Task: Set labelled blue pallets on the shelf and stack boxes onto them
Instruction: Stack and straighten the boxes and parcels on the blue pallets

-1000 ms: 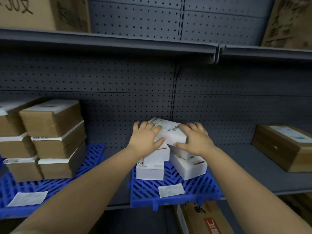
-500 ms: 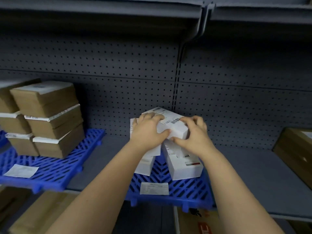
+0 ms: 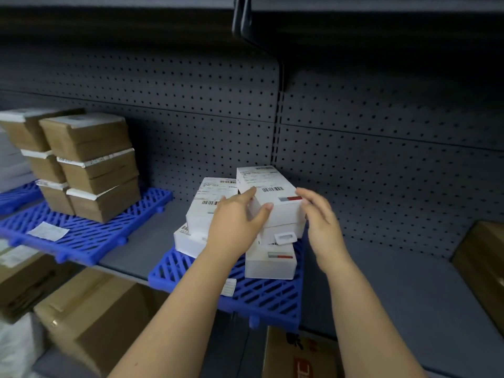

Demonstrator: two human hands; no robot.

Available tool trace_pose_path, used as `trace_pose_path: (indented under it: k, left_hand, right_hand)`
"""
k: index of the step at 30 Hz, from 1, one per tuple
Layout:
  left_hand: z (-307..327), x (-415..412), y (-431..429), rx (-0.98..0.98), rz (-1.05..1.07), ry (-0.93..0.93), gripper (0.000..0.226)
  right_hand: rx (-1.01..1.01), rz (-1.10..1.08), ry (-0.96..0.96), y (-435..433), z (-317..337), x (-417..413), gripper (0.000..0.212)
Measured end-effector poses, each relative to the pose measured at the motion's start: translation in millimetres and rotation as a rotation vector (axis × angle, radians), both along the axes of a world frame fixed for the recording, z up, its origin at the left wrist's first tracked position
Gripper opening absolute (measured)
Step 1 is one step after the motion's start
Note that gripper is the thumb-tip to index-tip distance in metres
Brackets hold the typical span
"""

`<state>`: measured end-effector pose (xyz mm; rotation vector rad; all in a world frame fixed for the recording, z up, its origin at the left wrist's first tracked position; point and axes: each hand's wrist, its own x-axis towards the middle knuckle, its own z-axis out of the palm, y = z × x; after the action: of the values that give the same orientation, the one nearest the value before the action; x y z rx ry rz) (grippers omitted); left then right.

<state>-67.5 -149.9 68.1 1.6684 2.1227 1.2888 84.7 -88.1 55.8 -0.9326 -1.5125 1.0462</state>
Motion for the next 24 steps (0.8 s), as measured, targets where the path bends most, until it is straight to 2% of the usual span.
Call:
trace_pose_path:
  k: [3,6,10,12,14,16,17,24]
  left_hand:
    - [-2.6,4.6,-0.3,0.002,0.002,-0.043,0.061]
    - [-12.3,6.7,3.1,0.004,-0.014,-0.129,0.062]
    - [-25.3,21.0,-5.9,0.101,-0.02,-0.409,0.05]
    - [-30.8,26.6,-8.9,0.068,-0.046,-0.507,0.044]
    - [-29.2,29.3,-11.5,0.029,-0.076,-0.7,0.034]
    - [-25.7,29.3,-14.2,0.059,-0.088,-0.93,0.032]
    - [-24.2,29.1,-17.4,0.086,-0.094,-0.987,0.034]
    - [-40.2,19.5,-36.9,0.172,-0.083,-1.126,0.043]
  right_hand:
    - [-0.115,0.048,0.154,0.2,-1.3,4.5,0.029]
    - [-0.144,0.107,0.165,3.4,-3.5,10.2,0.036]
    - [-0.175,0.073,0.167,2.3,-12.8,10.4,0.04]
    - [-0.205,0.044,0.186,-2.0,-15.7,7.3,0.039]
    - [-0.23,0.039,0.232,-7.0,-17.1,5.2,0.037]
    - [-0.249,0.06,0.275,-10.5,-19.7,5.4,0.042]
    - [-0.257,0.072,0.287,-12.6,-21.7,5.9,0.045]
    - [-0.301,0.047,0.382,-39.9,-32.8,6.9,0.045]
